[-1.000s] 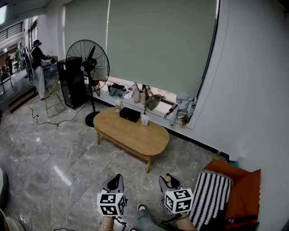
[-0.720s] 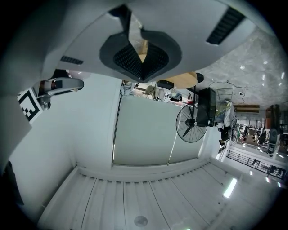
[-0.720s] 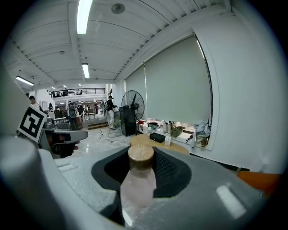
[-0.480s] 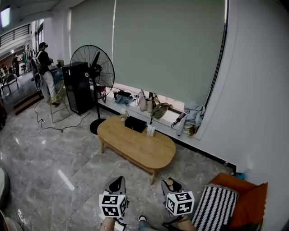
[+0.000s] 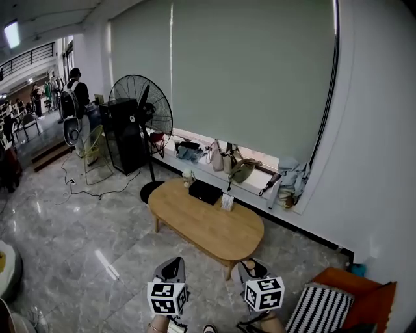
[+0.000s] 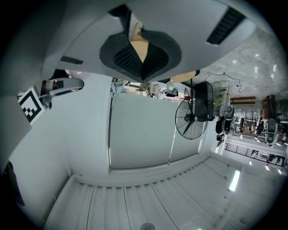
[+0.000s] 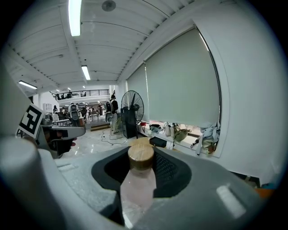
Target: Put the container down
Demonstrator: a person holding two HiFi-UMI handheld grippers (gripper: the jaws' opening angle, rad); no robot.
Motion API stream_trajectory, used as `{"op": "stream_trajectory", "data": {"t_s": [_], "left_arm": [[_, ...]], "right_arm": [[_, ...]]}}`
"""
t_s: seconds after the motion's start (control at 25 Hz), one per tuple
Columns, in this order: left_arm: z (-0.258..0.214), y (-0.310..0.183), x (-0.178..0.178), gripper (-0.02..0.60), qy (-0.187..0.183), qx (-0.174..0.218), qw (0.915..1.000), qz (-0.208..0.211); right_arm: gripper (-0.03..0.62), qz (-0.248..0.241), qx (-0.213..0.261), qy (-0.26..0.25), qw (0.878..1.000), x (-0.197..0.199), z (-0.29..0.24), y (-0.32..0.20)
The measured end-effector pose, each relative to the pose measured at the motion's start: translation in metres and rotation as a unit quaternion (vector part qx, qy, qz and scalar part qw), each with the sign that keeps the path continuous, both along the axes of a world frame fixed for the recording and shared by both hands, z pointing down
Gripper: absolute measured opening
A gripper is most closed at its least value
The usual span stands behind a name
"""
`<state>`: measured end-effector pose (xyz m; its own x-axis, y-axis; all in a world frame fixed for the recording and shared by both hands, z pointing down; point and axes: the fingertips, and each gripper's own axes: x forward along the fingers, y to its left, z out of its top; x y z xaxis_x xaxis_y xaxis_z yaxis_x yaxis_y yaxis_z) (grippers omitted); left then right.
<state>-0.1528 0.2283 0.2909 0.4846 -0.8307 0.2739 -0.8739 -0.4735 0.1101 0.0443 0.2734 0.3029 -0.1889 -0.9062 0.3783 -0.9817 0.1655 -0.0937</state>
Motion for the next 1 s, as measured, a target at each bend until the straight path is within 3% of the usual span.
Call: {"op": "stream_trajectory", "data": {"t_s": [0.52,1.0], "left_arm": [[-0.001,-0.045,0.027,-0.006,-0.019,-0.005,0.9992,-0.036],[0.019,-0.089,0.032,-0.006,-0.033,-0.012,0.9990,-0.030]], "right_arm": [[0.137,-0.019,0.000,-0.020,1.000,0.040,0.005,-0.057],[0.137,-0.001,-0.016,-0.037,0.999,0.050,0.035,-0.091]]}}
